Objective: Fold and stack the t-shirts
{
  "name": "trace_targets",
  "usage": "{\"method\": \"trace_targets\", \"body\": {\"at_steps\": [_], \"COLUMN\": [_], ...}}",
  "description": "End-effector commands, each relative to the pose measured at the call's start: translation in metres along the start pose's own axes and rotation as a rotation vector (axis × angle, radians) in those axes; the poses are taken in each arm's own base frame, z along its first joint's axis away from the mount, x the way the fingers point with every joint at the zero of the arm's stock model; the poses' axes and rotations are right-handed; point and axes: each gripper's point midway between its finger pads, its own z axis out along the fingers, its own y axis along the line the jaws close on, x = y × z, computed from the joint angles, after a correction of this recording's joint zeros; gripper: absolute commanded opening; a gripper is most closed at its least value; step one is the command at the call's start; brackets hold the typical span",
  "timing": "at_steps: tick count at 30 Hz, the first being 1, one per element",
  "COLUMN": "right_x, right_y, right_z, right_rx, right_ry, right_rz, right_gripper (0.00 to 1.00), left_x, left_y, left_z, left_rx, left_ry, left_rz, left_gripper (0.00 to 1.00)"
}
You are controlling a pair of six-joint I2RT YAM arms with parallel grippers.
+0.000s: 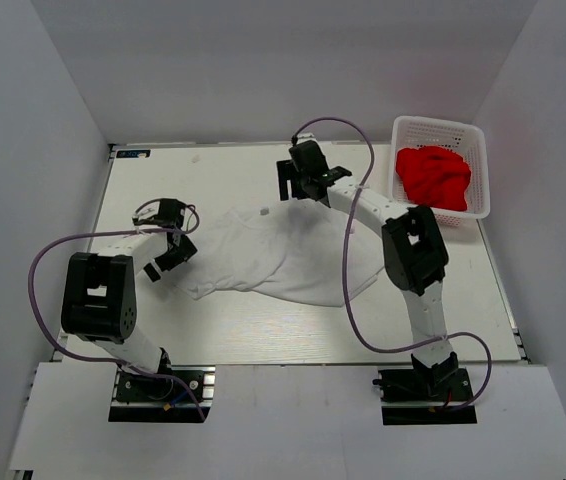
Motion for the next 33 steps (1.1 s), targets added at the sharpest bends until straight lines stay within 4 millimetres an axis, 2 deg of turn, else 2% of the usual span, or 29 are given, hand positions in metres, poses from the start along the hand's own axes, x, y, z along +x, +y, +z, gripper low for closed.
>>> {"method": "trace_targets", "body": {"at_steps": [1,4,6,8,10,11,13,14,15,16,17,18,19,20,21,23,24,25,26,27,28,31,32,33], "right_x": [0.013,0.008,-0.005,0.001,0.004,0.007,0.012,0.017,0.018,0.015,0.021,0.012,0.011,0.011,0.0,0.009,-0.013,-0.005,-0.017,-0.019,-0.01,-0.027,-0.02,-0.029], "right_y": [-0.012,-0.003,0.004,0.007,0.008,0.009,0.012,0.009,0.009,0.008,0.001,0.002,0.0,-0.007,-0.007,-0.01,-0.007,-0.01,-0.011,-0.009,-0.012,-0.013,-0.015,-0.011], "right_z": [0.021,0.036,0.047,0.056,0.059,0.061,0.061,0.06,0.059,0.056,0.055,0.046,0.041,0.036,0.025,0.02,0.001,-0.001,-0.013,-0.017,-0.022,-0.048,-0.049,-0.053], "right_rx": [0.076,0.045,0.02,0.012,0.005,0.002,-0.009,0.001,0.007,0.014,0.045,0.046,0.056,0.083,0.084,0.089,0.072,0.075,0.069,0.057,0.053,0.028,0.026,0.001], "right_ry": [0.064,0.047,0.008,0.026,0.032,0.035,0.043,0.056,0.056,0.05,0.06,0.037,0.034,0.022,-0.005,0.004,-0.053,-0.04,-0.072,-0.081,-0.074,-0.146,-0.144,-0.182], "right_rz": [-0.005,-0.039,-0.048,-0.054,-0.049,-0.05,-0.036,-0.034,-0.022,-0.014,-0.011,0.002,0.005,0.003,0.013,0.006,0.02,0.011,0.024,0.021,0.02,0.016,-0.002,-0.01], "right_gripper": [0.85,0.85,0.84,0.79,0.74,0.62,0.48,0.34,0.28,0.24,0.14,0.1,0.05,0.0,0.0,0.0,0.0,0.0,0.0,0.0,0.0,0.0,0.0,0.0], "left_x": [0.01,0.015,0.022,0.028,0.028,0.03,0.03,0.03,0.031,0.031,0.031,0.027,0.027,0.023,0.023,0.017,0.014,0.013,0.006,0.004,0.001,-0.009,-0.013,-0.018], "left_y": [0.004,0.003,0.001,0.001,-0.005,-0.004,-0.01,-0.01,-0.012,-0.012,-0.012,-0.014,-0.014,-0.017,-0.017,-0.023,-0.025,-0.028,-0.031,-0.031,-0.032,-0.03,-0.029,-0.026], "left_z": [-0.002,0.002,0.005,0.01,0.009,0.011,0.01,0.01,0.01,0.01,0.01,0.009,0.009,0.007,0.007,0.001,-0.001,-0.005,-0.011,-0.013,-0.017,-0.03,-0.033,-0.036], "left_rx": [0.024,0.039,0.05,0.057,0.084,0.078,0.11,0.11,0.117,0.117,0.117,0.123,0.123,0.13,0.13,0.153,0.159,0.172,0.19,0.196,0.205,0.229,0.233,0.224], "left_ry": [0.011,0.013,0.037,0.049,0.056,0.063,0.066,0.066,0.072,0.072,0.072,0.066,0.066,0.059,0.059,0.038,0.032,0.023,0.004,-0.004,-0.013,-0.057,-0.076,-0.102], "left_rz": [-0.029,-0.033,-0.029,-0.027,-0.023,-0.019,-0.015,-0.015,-0.015,-0.015,-0.015,-0.018,-0.018,-0.022,-0.022,-0.024,-0.027,-0.024,-0.033,-0.037,-0.042,-0.061,-0.059,-0.067], "left_gripper": [0.96,0.87,0.77,0.73,0.66,0.64,0.57,0.52,0.47,0.34,0.24,0.14,0.0,0.0,0.0,0.0,0.0,0.0,0.0,0.0,0.0,0.0,0.0,0.0]}}
